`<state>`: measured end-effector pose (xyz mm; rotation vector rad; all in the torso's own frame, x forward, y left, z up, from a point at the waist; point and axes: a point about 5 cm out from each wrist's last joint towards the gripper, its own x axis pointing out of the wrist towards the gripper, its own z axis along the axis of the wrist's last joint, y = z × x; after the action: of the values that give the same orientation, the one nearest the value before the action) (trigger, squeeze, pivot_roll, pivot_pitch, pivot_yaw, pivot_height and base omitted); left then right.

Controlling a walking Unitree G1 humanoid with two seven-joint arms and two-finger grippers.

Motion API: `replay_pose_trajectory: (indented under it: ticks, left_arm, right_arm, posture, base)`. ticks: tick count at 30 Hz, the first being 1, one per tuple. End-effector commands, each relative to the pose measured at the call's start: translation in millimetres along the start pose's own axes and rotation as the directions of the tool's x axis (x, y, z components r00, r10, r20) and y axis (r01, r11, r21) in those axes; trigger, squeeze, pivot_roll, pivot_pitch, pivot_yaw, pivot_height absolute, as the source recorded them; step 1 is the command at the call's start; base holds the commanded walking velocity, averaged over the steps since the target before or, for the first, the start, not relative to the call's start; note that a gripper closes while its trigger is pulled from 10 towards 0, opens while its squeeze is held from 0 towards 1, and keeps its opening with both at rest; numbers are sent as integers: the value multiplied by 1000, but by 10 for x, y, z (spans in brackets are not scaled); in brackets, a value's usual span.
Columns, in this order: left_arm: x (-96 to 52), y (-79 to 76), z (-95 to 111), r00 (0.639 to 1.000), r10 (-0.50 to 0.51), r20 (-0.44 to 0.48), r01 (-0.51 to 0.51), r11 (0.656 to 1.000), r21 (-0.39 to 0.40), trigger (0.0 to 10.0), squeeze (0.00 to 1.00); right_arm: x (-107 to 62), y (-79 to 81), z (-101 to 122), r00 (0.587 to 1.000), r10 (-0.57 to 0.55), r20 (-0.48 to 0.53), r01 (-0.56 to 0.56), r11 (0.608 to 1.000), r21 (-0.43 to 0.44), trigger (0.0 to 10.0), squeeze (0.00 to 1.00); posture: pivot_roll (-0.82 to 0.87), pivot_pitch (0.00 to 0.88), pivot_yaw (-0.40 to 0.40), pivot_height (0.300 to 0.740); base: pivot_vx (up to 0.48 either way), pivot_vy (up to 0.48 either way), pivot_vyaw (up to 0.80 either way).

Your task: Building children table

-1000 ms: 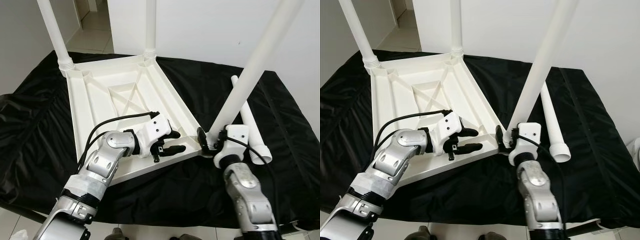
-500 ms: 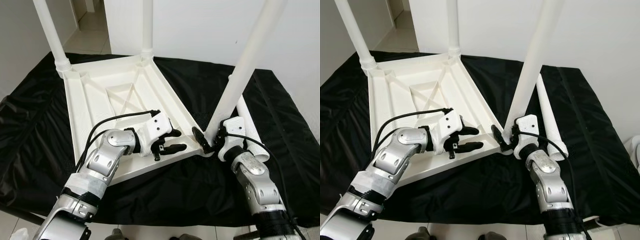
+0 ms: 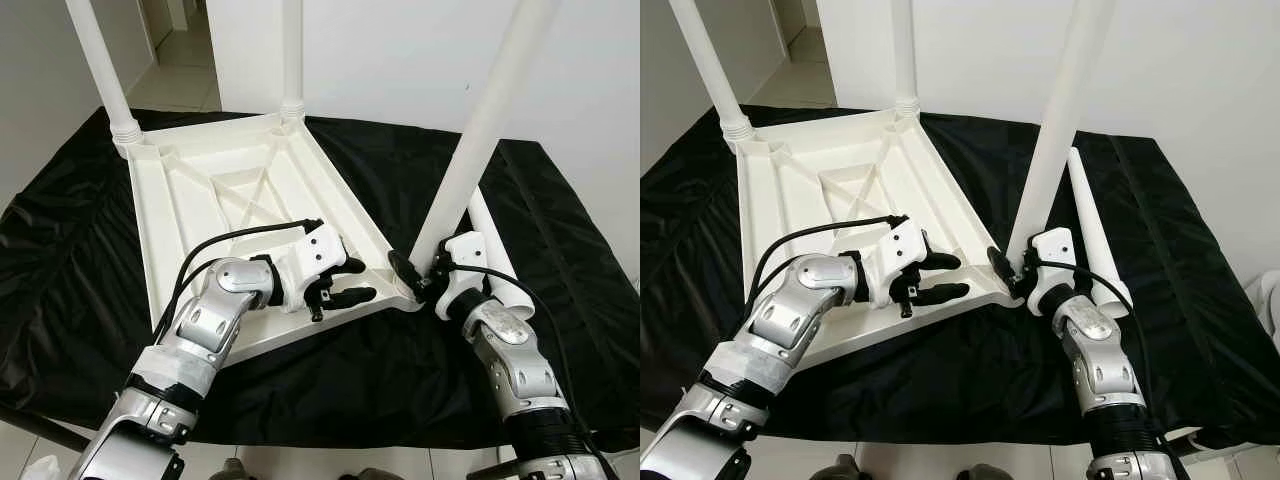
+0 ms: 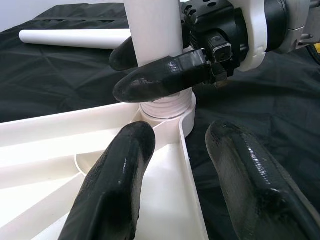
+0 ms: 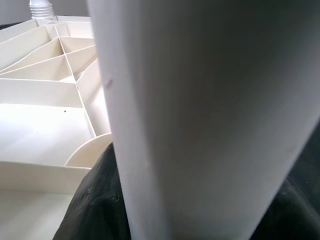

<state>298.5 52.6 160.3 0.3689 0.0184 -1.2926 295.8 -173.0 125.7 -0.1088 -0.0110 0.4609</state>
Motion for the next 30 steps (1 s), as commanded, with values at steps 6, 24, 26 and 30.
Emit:
replay_pose_trajectory:
  ticks: [6,24,26,30]
  left_arm:
    - [41,-6,-2,1000,1,-5,-1,1000,0,10000,0]
    - [122,42,13,999,-42,-8,42,999,12,10000,0]
    - [119,51,12,999,-36,-8,37,999,12,10000,0]
    - [102,69,0,1000,-23,-9,23,1000,10,10000,0]
  right_arm:
    - [-12,32,-61,997,-70,-13,71,997,30,10000,0]
    - [-12,278,118,912,-406,56,397,910,120,10000,1000]
    - [-12,298,139,900,-430,68,415,896,160,10000,1000]
    - [-13,347,187,889,-452,77,436,886,157,10000,1000]
  posture:
    - [-27,0,19,740]
    - [-77,0,57,740]
    - [-73,0,51,740]
    - [-73,0,49,740]
  base:
    - [0,0,0]
    - [0,0,0]
    - [0,0,0]
    - [0,0,0]
